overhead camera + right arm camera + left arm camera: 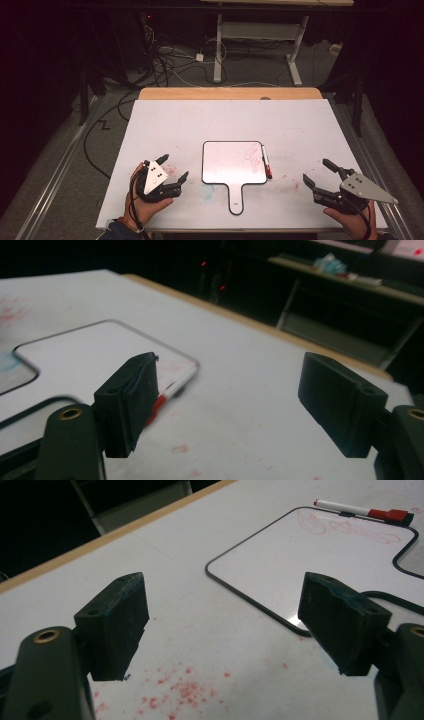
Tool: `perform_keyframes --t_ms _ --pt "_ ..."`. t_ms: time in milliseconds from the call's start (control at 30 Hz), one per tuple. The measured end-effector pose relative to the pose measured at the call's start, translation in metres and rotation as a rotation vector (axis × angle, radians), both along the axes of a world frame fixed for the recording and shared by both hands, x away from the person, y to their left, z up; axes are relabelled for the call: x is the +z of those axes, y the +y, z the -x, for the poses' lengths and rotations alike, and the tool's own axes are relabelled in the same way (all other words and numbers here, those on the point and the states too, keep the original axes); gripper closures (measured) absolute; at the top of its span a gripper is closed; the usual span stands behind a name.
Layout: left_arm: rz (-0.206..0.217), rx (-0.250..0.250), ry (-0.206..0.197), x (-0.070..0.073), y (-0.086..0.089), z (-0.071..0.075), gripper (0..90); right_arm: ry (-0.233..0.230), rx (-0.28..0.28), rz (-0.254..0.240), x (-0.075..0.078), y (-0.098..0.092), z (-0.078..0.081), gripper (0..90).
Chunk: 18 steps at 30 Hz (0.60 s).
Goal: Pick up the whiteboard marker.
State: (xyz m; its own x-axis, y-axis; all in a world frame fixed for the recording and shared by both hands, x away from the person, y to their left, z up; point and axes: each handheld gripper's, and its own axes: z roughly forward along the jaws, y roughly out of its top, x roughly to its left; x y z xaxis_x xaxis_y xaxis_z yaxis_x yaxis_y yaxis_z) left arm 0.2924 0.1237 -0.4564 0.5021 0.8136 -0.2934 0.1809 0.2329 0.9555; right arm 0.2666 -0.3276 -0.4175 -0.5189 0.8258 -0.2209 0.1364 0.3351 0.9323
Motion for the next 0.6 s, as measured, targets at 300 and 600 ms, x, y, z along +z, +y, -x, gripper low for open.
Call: perform_keyframes --t_ms 300,600 --pt "-0.162 -0.058 0.028 -0.004 0.008 0.001 19.4 0.075 0.009 0.010 -0.009 0.000 -0.015 25.5" --pt "-0.041 -0.043 0.055 -0.011 -0.002 -0.008 18.7 0.126 0.003 0.024 -0.016 0.001 -0.032 24.8"
